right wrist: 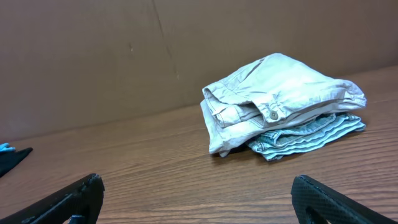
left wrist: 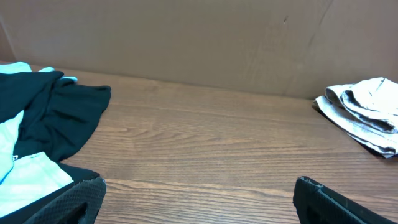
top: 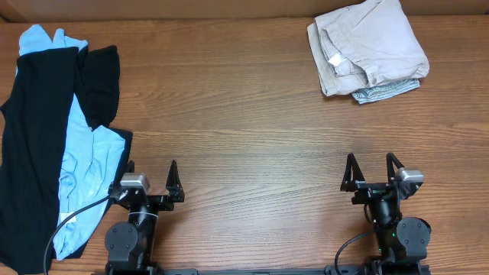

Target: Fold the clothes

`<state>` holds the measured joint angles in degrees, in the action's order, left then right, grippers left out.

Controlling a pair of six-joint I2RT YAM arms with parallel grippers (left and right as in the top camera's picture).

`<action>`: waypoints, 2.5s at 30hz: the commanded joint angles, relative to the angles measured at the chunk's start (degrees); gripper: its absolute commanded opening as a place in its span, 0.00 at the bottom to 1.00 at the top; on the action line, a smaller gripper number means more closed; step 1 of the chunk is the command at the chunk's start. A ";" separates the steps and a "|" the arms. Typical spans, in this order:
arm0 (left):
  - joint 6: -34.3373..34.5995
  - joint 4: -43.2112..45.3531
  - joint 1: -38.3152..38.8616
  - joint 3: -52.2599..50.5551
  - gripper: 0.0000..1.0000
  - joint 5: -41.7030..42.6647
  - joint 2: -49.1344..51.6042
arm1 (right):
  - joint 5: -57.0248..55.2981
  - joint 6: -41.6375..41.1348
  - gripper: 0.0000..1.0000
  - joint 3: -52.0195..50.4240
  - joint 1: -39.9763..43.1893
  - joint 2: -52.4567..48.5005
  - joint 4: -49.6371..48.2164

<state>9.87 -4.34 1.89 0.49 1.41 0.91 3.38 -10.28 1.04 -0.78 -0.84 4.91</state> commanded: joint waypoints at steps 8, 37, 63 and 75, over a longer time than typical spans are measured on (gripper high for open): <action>-1.51 -0.09 0.31 -0.22 1.00 -0.35 -0.55 | -0.72 -0.02 1.00 -0.59 0.20 0.68 -0.37; -1.51 -0.09 0.31 -0.22 1.00 -0.35 -0.55 | -0.72 -0.02 1.00 -0.59 0.20 0.68 -0.37; -1.49 -0.07 0.28 -0.22 1.00 -0.31 -0.55 | -0.68 -0.04 1.00 -0.59 0.15 0.68 -0.37; -1.55 0.02 0.31 -0.22 1.00 -0.28 -0.55 | 4.39 0.00 1.00 -0.57 0.15 0.68 -1.66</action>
<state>9.87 -4.32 1.89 0.49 1.41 0.89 6.39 -10.28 1.04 -0.78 -0.84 4.21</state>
